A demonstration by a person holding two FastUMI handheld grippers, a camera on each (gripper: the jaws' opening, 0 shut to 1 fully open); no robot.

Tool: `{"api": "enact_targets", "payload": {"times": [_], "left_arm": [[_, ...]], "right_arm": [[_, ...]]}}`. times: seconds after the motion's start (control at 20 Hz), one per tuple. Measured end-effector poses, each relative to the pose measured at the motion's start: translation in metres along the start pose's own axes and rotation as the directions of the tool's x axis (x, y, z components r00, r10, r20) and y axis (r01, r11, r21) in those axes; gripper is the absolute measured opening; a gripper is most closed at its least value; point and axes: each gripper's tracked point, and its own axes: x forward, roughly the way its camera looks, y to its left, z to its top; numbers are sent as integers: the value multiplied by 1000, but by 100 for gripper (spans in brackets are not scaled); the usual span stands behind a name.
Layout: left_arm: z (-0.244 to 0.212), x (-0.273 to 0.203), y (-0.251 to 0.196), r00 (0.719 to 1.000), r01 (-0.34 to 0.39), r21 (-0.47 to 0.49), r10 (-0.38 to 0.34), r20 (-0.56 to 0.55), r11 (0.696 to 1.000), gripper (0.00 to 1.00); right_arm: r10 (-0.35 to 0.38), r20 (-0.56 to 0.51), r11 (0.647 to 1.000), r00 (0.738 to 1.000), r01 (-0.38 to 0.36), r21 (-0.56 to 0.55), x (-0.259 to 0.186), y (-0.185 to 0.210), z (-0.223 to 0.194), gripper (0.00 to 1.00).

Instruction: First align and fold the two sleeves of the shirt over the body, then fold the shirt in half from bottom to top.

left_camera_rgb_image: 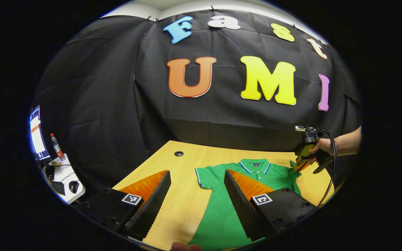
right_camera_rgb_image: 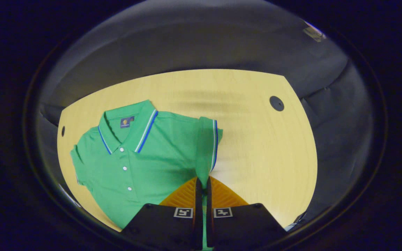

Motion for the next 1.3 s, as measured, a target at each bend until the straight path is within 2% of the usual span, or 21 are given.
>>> {"api": "enact_targets", "payload": {"times": [0.15,0.3,0.35,0.4,0.45,0.5,0.55,0.6,0.7,0.75,0.8,0.9,0.95,1.0,1.2,1.3], "left_arm": [[-4,-6,15,999,-49,-16,49,-12,999,99],[-11,-12,28,995,-99,-41,98,-33,994,99],[-14,-14,31,993,-108,-49,105,-49,993,99],[-17,-17,32,992,-114,-54,111,-63,992,99],[-18,-20,36,991,-120,-57,116,-70,991,99],[-18,-21,37,991,-122,-61,118,-67,991,99],[-17,-19,37,990,-125,-63,121,-66,990,99],[-17,-17,37,990,-124,-63,120,-70,990,99],[-16,-18,34,993,-106,-68,101,-68,992,99],[-17,-18,31,994,-83,-73,78,-72,994,99],[-18,-16,26,996,-54,-78,48,-78,995,99],[-20,-17,16,994,5,-84,-14,-106,996,99],[-21,-17,11,992,33,-90,-44,-115,995,99],[-21,-15,7,991,56,-95,-67,-119,994,99],[-20,-7,-11,973,155,-95,-168,-157,983,98],[-19,0,-21,958,213,-102,-228,-172,972,98]], "right_arm": [[-12,-6,999,1000,12,-49,3,42,-6,6],[53,-41,997,998,-56,-51,7,95,-17,7],[55,-52,997,997,-58,-50,10,103,-21,7],[62,-59,997,996,-65,-39,9,112,-24,12],[85,-60,996,995,-86,-20,8,123,-26,12],[124,-56,992,991,-124,3,5,135,-27,17],[152,-50,988,987,-151,23,-1,143,-28,33],[156,-36,987,987,-155,29,-4,144,-26,43],[151,3,988,988,-151,28,-17,140,-24,71],[146,30,989,989,-147,32,-22,136,-22,70],[140,54,989,989,-143,40,-30,129,-23,87],[121,96,992,988,-124,28,-46,111,-34,86],[125,121,992,985,-127,5,-53,105,-41,92],[130,146,992,981,-129,-17,-63,96,-48,92],[227,237,973,945,-232,-6,-112,67,-85,92],[228,322,973,919,-229,-35,-136,36,-97,92]]}}
